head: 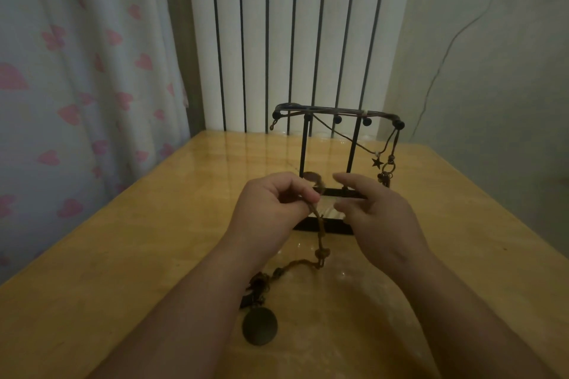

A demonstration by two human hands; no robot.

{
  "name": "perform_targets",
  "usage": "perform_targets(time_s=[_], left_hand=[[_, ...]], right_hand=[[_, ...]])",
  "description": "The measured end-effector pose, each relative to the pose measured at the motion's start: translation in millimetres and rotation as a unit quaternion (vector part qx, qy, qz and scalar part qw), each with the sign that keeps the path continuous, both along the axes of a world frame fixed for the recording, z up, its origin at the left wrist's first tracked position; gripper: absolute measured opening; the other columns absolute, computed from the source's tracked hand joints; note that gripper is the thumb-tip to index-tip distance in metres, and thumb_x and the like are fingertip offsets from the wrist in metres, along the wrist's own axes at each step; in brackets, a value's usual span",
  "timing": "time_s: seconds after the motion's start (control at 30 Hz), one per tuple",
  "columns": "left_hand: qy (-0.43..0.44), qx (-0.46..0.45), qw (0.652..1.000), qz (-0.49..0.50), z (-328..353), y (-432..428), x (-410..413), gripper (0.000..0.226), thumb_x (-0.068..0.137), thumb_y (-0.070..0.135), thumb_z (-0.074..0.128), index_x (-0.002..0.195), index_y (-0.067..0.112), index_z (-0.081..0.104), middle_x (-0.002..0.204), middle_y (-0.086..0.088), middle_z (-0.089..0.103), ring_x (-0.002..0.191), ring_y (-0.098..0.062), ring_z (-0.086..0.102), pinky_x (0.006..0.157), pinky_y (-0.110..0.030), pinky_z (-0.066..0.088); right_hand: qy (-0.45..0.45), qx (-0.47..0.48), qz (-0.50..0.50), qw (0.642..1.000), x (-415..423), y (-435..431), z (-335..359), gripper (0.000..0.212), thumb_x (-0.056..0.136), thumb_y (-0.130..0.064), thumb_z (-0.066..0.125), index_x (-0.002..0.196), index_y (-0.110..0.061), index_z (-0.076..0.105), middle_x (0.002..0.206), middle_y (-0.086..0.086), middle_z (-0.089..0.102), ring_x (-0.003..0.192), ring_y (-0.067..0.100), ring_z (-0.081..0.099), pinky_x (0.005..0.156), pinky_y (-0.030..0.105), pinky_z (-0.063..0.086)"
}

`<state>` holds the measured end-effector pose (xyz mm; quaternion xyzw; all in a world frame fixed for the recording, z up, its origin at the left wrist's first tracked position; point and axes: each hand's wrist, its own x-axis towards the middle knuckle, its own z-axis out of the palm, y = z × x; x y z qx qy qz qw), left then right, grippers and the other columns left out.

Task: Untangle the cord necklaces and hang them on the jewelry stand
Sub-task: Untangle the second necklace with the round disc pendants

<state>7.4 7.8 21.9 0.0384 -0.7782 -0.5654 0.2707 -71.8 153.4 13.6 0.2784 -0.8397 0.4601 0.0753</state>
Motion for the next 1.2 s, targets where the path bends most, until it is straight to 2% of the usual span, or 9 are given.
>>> perform_targets(time_s=[0.1,0.23,0.3,0.37,0.47,0.67,0.77,0.93,1.2], left_hand=[[-0.008,0.002,1.0,0.03,-2,-1,-2,0.023,0.085,0.004,0.07,0.081,0.026,0.073,0.088,0.006,0.073,0.09,-0.009,0.07,0.084,-0.034,0.059],[-0.018,0.002,0.998,0.058,-3,-1,-4,0.017,0.087,0.01,0.071,0.089,0.027,0.073,0.087,0.008,0.073,0.085,-0.006,0.069,0.077,-0.027,0.058],[-0.019,0.0,0.998,0.064,-3,-2,-4,0.016,0.087,0.011,0.072,0.091,0.027,0.072,0.087,0.009,0.073,0.084,-0.004,0.069,0.075,-0.024,0.058],[-0.019,-0.001,0.997,0.069,-3,-3,-3,0.016,0.087,0.013,0.072,0.092,0.028,0.071,0.087,0.009,0.073,0.085,-0.003,0.069,0.074,-0.022,0.058],[-0.028,-0.035,0.996,0.079,-2,-4,-3,0.014,0.088,0.017,0.071,0.092,0.03,0.069,0.089,0.011,0.069,0.083,0.0,0.065,0.07,-0.019,0.053],[-0.148,-0.1,0.984,0.021,-3,-5,-5,0.01,0.096,0.027,0.062,0.102,0.032,0.067,0.1,0.013,0.065,0.094,-0.004,0.06,0.07,-0.018,0.045],[-0.13,-0.057,0.99,0.001,-3,-6,-4,0.013,0.094,0.023,0.064,0.1,0.034,0.067,0.096,0.012,0.069,0.092,-0.005,0.064,0.073,-0.021,0.051],[-0.094,0.029,0.995,-0.006,-3,-12,-4,0.015,0.092,0.018,0.066,0.098,0.031,0.07,0.085,0.007,0.073,0.081,-0.007,0.07,0.081,-0.033,0.059],[-0.094,0.107,0.988,-0.064,-1,-15,-4,0.016,0.098,0.01,0.054,0.096,0.015,0.068,0.06,0.008,0.052,0.051,-0.007,0.042,0.05,-0.025,0.037]], right_hand=[[-0.022,-0.013,-0.004,1.0,1,-3,-1,0.027,0.099,-0.017,0.05,0.115,-0.034,0.064,0.106,-0.016,0.066,0.093,0.002,0.063,0.079,0.024,0.054],[-0.157,-0.133,0.061,0.977,8,-4,6,0.025,0.094,-0.012,0.05,0.1,-0.027,0.069,0.086,-0.006,0.073,0.086,0.011,0.066,0.078,0.032,0.054],[-0.182,-0.116,0.112,0.97,9,-3,7,0.021,0.091,-0.017,0.058,0.107,-0.027,0.067,0.09,-0.005,0.075,0.088,0.01,0.068,0.081,0.035,0.054],[-0.177,-0.064,0.142,0.972,11,-4,5,0.019,0.091,-0.022,0.064,0.108,-0.028,0.066,0.088,-0.009,0.075,0.085,0.003,0.069,0.075,0.025,0.052],[-0.154,-0.067,0.125,0.978,13,-3,6,0.011,0.094,-0.019,0.06,0.097,-0.022,0.071,0.077,-0.005,0.072,0.07,0.004,0.067,0.062,0.017,0.051],[-0.24,-0.173,0.075,0.952,10,-1,12,0.018,0.101,-0.015,0.048,0.099,-0.012,0.065,0.074,0.005,0.063,0.065,0.015,0.06,0.065,0.034,0.057],[-0.234,-0.172,0.063,0.955,9,-1,13,0.02,0.102,-0.016,0.045,0.098,-0.009,0.064,0.069,0.004,0.056,0.057,0.013,0.05,0.051,0.027,0.045],[-0.25,-0.223,0.054,0.941,6,5,18,0.019,0.1,-0.012,0.046,0.094,-0.007,0.063,0.065,0.001,0.052,0.051,0.01,0.039,0.048,0.025,0.03],[-0.259,-0.24,0.08,0.932,2,11,20,0.021,0.097,-0.008,0.046,0.086,-0.005,0.062,0.062,0.003,0.044,0.049,0.014,0.031,0.047,0.029,0.02]])
